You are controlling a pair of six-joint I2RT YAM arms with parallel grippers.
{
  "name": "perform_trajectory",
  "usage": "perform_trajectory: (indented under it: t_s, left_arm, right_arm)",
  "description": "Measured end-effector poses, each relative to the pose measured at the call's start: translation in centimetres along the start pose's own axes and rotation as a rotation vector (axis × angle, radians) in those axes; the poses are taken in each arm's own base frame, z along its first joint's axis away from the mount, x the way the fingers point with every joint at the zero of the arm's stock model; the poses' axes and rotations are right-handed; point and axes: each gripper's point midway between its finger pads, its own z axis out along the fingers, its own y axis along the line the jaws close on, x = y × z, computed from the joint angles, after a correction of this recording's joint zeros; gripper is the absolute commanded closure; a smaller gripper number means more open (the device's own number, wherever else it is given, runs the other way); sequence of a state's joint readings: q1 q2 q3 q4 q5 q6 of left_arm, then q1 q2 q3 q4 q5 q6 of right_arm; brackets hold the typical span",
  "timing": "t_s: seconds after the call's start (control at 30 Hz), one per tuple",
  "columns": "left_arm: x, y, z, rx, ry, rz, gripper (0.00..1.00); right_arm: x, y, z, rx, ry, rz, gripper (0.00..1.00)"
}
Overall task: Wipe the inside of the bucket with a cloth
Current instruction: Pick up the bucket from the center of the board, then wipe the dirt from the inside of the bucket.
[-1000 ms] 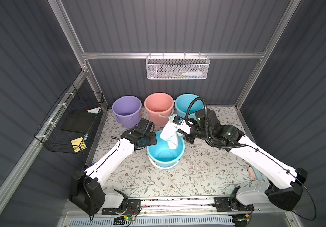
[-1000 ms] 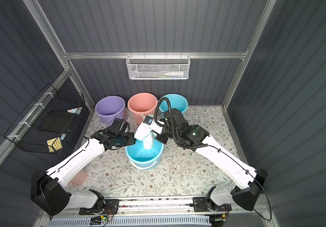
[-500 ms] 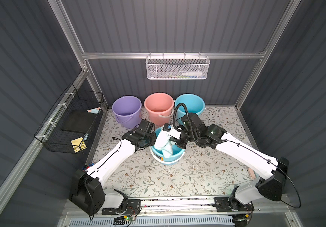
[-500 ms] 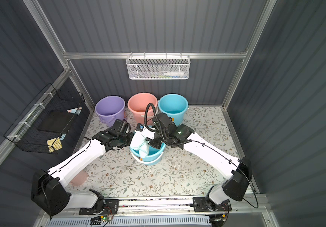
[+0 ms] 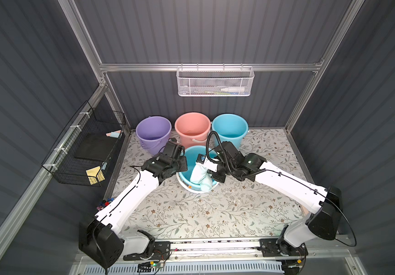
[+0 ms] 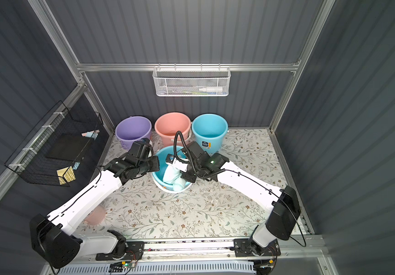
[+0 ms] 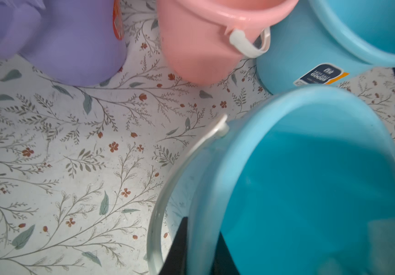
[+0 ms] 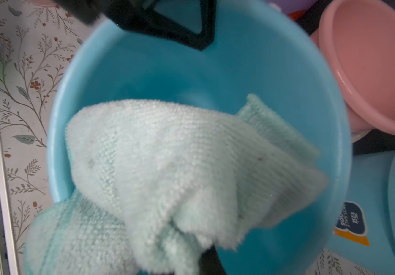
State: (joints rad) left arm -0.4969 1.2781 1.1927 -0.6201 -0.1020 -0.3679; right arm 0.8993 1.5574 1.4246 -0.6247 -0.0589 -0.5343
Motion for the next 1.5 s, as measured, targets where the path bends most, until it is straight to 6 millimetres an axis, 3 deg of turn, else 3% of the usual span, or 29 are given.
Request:
perform_trajectory:
  t_s: [0.13,0.3,0.5,0.93,1.33,1.5]
  left_arm:
    - [-1.3,-1.6,-2.1,0.063,-0.078,0.058,1.00]
    - [-1.5,-3.5,-3.3,0.117,-0.126,0.131,1.00]
    - [-1.3,-3.6,-3.7,0.129,-0.162,0.174,1.00]
    - [0.2,-2.9,-2.1,0.101,-0.155,0.250,1.00]
    - [2.3,-4.6,0.2,0.161,-0.073,0.312,1.00]
    - [2.2,-4.7,0.1,0.166,-0.080,0.342,1.00]
  right_arm:
    - [0.7,-0.4,0.5,0.035,0.019,-0.023,1.00]
    - [1.4,-0.1,1.5,0.050,0.028,-0.079,1.00]
    - [1.5,0.3,2.4,0.064,0.026,-0.166,1.00]
    - [2.7,1.1,7.1,0.104,0.098,-0.526,1.00]
    - [2.1,1.1,7.3,0.114,0.086,-0.628,1.00]
    - [3.4,1.6,8.1,0.095,0.103,-0.633,1.00]
